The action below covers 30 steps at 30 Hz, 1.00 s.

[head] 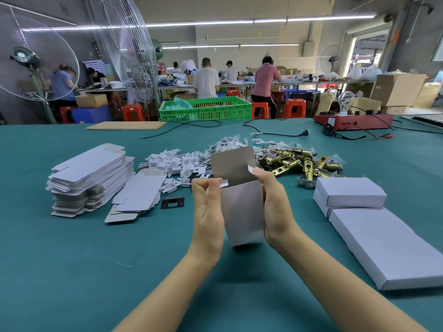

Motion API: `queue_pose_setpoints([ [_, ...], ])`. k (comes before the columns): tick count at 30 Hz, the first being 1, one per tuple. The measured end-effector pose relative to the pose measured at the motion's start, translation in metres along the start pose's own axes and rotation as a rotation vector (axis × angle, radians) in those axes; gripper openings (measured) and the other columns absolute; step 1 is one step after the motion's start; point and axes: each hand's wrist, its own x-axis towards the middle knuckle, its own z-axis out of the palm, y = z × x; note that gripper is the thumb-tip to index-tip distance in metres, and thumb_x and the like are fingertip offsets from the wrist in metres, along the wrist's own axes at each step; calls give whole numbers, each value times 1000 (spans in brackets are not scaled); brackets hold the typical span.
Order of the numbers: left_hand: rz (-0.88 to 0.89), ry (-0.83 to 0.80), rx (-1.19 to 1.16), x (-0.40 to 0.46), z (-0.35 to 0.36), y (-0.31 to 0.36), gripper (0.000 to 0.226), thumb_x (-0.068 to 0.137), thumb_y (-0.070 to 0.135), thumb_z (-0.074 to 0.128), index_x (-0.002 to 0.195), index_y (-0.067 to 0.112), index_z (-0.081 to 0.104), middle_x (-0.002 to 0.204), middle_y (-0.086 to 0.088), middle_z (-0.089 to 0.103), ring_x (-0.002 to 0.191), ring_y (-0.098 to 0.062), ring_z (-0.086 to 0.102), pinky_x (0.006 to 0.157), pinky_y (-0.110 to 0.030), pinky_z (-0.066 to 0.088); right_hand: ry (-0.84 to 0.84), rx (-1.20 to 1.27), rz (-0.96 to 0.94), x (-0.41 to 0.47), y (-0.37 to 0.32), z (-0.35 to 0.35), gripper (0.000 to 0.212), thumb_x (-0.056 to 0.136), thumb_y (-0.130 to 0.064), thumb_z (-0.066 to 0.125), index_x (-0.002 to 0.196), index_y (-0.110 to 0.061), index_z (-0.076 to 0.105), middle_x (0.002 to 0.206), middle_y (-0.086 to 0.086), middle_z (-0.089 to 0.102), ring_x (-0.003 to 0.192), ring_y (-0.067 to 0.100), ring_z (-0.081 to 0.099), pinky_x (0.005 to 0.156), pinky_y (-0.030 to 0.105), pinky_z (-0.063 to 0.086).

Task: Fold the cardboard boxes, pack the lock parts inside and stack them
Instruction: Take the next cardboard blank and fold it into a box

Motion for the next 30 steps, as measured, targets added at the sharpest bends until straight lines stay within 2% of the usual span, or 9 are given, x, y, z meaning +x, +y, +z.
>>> queue_pose_setpoints([
  [4,-17,5,1,-1,6,5,17,89,40,48,73,44,53,96,-1,51,93,-22,43,86,-45,33,72,-73,-59,2,-3,1,26,76,-34,46,84,-16,62,87,-3,69,75,10,57,69,32,42],
  [7,-37,28,16,-1,10,10,11,84,38,50,76,45,52,89,12,57,91,-18,47,85,-39,37,133,-103,-168,2,-5,3,23,79,-25,42,88,-27,63,85,-14,67,75,-1,57,66,15,45],
  [9,-83,49,-10,2,13,13,12,81,37,50,82,49,52,96,9,60,93,-19,50,83,-39,40,175,-53,-208,4,-9,3,31,85,-14,46,95,-36,66,85,-14,68,78,-3,59,66,8,45],
  [11,-123,36,-29,6,15,15,24,81,33,48,92,54,52,100,1,65,89,-19,55,77,-37,45,197,34,-200,5,-13,2,43,88,0,47,92,-37,68,87,-6,70,81,5,63,72,18,50],
  [13,-117,5,-25,11,21,18,32,89,24,45,99,52,56,105,-2,69,85,-17,60,69,-30,51,208,92,-172,6,-18,1,47,89,4,45,85,-36,68,92,1,71,87,18,63,85,41,50],
  [15,-105,-5,-45,18,27,21,42,97,11,40,93,46,63,103,-3,71,86,-16,62,68,-27,53,228,124,-167,9,-21,-1,45,90,6,43,81,-32,67,89,1,69,88,21,61,91,50,45],
  [21,-75,-40,-4,29,35,28,52,99,0,40,70,34,68,94,-2,72,87,-15,64,80,-37,53,273,139,-183,11,-25,-8,36,93,4,41,76,-23,56,74,-4,61,76,13,55,81,38,41],
  [25,-104,-47,-11,28,31,26,46,99,0,40,70,26,65,93,-3,72,88,-17,64,81,-36,52,263,138,-140,10,-24,-6,41,92,1,41,66,-26,58,74,-1,64,80,18,57,84,40,43],
  [30,-85,-14,-40,22,24,27,53,98,-2,38,66,29,66,92,-3,74,93,-19,68,86,-36,54,119,150,-117,5,-25,-2,17,79,-23,49,66,-24,60,84,9,64,87,25,58,86,47,42],
])
